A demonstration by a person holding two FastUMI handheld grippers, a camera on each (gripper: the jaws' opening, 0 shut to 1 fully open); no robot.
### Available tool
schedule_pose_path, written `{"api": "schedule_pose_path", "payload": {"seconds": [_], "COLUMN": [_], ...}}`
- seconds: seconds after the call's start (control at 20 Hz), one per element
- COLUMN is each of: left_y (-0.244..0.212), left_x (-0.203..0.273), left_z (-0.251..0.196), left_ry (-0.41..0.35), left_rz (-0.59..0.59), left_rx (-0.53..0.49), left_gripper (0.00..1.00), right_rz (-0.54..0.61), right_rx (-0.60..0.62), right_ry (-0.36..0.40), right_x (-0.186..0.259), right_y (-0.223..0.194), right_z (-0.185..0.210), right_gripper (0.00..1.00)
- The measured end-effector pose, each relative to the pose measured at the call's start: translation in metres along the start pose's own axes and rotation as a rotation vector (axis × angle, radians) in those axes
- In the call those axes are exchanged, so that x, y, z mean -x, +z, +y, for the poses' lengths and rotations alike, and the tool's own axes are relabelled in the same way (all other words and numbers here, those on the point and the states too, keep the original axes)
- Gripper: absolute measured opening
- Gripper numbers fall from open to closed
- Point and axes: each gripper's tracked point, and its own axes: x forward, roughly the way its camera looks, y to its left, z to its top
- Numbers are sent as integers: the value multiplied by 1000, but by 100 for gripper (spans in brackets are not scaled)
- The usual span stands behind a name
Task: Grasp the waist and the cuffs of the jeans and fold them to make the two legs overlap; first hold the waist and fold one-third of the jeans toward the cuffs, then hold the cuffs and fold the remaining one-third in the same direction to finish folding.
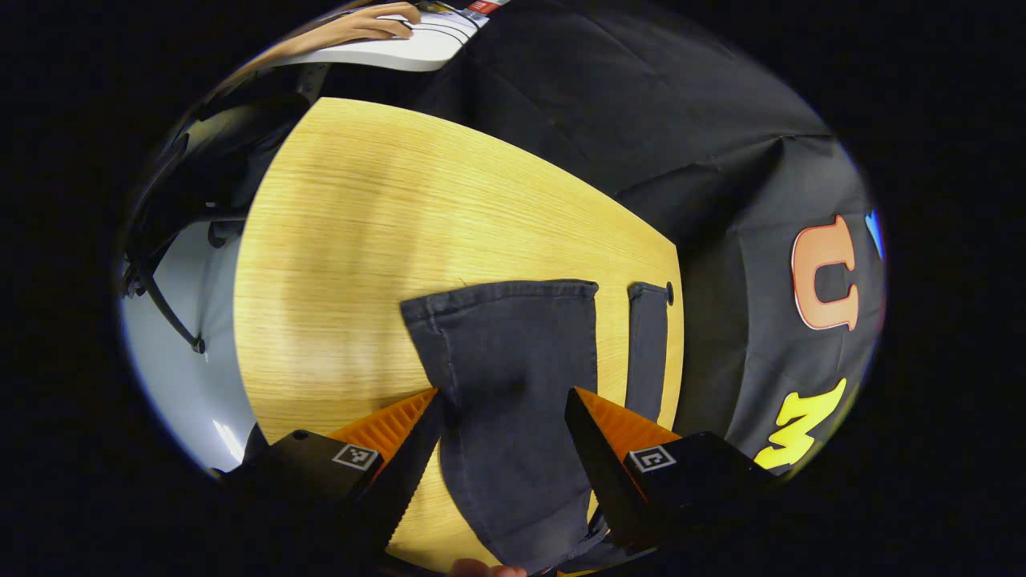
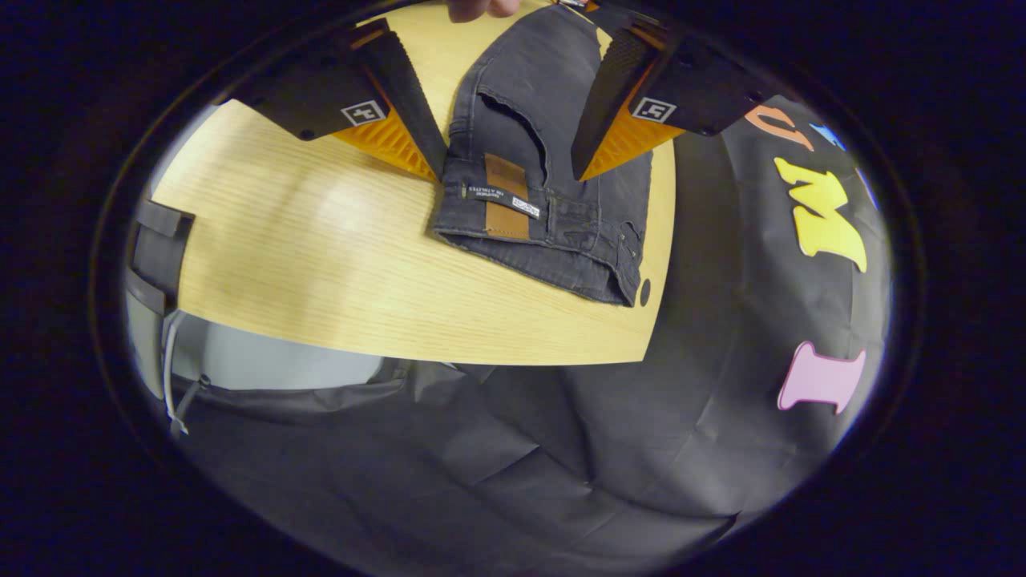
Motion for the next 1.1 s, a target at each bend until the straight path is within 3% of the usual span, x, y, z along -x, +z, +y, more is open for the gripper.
{"api": "schedule_pose_path", "payload": {"seconds": [0.2,0.25,0.3,0.35,0.4,0.45,0.5,0.55,0.6,0.65,0.7,0.85,1.1], "left_y": [-1,-1,-3,-3,-4,-3,-3,-2,-2,-3,-2,-2,-3], "left_x": [-16,-22,-25,-25,-28,-30,-31,-33,-34,-33,-33,-26,-1], "left_z": [-20,-22,-20,-18,-16,-14,-12,-6,-5,-5,-6,-17,-47], "left_ry": [-9,-1,21,39,54,69,81,105,111,112,110,70,4], "left_rz": [38,48,66,70,80,78,83,86,84,99,111,126,137], "left_rx": [-27,-38,-48,-50,-49,-45,-43,-35,-18,-17,-19,-17,-52], "left_gripper": [97,96,94,83,64,71,53,34,26,13,10,5,4], "right_rz": [-6,-11,-15,-15,-11,-9,-1,4,12,6,10,9,-12], "right_rx": [40,49,42,21,-3,-35,-63,-85,-89,-109,-120,-131,-142], "right_ry": [-55,-92,-129,-159,-176,-190,-186,-181,-206,-196,-191,-167,-90], "right_x": [-13,-19,-22,-26,-27,-28,-31,-31,-31,-35,-32,-30,2], "right_y": [1,3,6,9,9,10,11,12,13,15,16,14,17], "right_z": [13,12,9,7,6,5,8,9,4,4,6,8,27], "right_gripper": [92,96,93,73,53,34,29,36,32,21,10,9,9]}}
